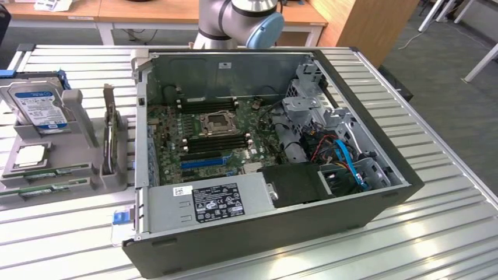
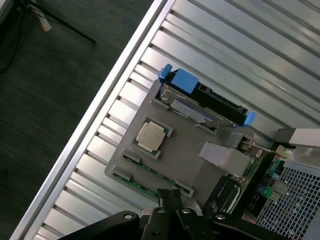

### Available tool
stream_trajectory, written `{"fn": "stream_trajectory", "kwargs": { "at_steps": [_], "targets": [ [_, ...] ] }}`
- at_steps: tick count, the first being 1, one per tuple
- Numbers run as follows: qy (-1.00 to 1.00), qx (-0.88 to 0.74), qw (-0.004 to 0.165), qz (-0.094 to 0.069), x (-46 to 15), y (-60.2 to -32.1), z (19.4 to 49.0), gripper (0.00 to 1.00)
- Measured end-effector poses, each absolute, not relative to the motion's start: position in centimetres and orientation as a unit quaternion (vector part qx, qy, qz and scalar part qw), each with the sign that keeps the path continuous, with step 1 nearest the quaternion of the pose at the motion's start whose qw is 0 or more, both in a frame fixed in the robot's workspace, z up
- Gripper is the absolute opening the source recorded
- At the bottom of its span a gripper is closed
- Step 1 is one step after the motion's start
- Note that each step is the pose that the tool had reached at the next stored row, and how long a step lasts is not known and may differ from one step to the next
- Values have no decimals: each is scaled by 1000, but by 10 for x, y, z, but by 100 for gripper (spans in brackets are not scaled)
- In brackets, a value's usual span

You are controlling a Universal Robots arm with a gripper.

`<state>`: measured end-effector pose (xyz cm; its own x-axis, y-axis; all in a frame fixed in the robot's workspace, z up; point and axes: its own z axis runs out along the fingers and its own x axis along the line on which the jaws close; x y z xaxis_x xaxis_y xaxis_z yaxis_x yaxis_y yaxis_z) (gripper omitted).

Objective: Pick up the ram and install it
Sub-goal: 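Pick up the ram and move it above insertion slot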

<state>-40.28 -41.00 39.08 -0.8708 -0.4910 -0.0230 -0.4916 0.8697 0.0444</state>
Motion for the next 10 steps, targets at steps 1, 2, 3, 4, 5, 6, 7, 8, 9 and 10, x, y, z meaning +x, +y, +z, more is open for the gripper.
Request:
{"fn": "stream_trajectory", "kwargs": {
  "at_steps": [1,2,3,4,5,6,7,8,9,10],
  "targets": [
    [965,-262,5,24,-403,-410,391,10],
    [963,-270,5,24,-403,-410,391,10],
    [961,-277,5,25,-403,-410,391,10],
    [959,-284,5,25,-403,-410,391,10],
    [956,-291,5,25,-403,-410,391,10],
    [954,-298,4,25,-403,-410,391,10],
    [952,-305,4,25,-403,-410,391,10],
    [950,-312,4,25,-403,-410,391,10],
    [947,-319,4,25,-403,-410,391,10],
    [945,-326,4,25,-403,-410,391,10]
  ]
}}
